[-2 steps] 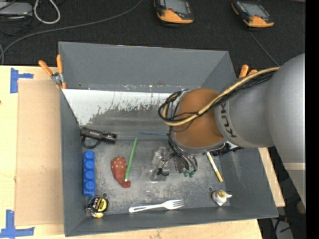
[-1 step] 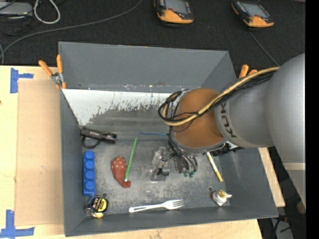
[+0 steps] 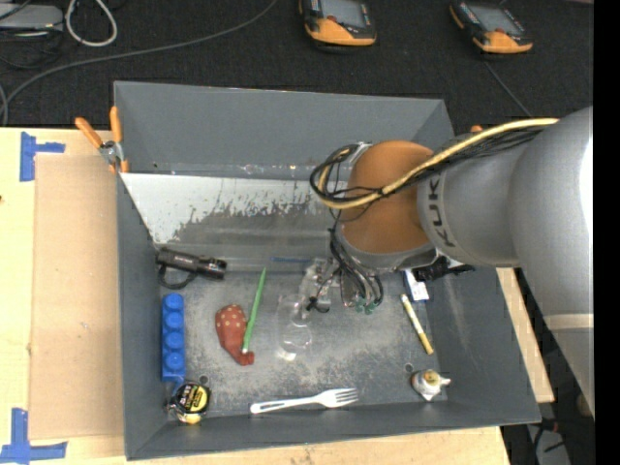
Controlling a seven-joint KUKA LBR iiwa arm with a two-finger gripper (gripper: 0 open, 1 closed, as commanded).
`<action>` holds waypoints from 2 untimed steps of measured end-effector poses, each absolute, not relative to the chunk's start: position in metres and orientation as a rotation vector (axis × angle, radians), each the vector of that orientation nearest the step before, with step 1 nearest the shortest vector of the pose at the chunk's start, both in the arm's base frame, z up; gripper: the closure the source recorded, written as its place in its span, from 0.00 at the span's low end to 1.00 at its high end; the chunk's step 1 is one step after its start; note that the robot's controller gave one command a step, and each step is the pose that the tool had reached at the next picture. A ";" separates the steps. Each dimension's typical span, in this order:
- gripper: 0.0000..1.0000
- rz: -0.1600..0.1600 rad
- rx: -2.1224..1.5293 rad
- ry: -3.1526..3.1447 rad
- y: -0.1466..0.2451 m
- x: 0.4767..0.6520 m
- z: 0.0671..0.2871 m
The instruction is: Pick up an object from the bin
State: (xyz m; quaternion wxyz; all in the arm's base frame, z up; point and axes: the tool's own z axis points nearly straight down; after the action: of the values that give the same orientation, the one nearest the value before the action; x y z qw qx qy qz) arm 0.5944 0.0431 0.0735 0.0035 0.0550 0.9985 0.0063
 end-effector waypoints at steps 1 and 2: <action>1.00 0.019 0.476 3.105 0.049 0.608 0.087; 1.00 0.019 0.329 3.114 0.025 0.615 0.133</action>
Offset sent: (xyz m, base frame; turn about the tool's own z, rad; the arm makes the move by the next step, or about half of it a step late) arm 0.0198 -0.0172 0.0578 0.1006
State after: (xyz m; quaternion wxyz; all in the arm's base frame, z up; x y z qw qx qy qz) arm 0.6148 0.0253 0.1330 0.0053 0.1049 0.9944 0.0061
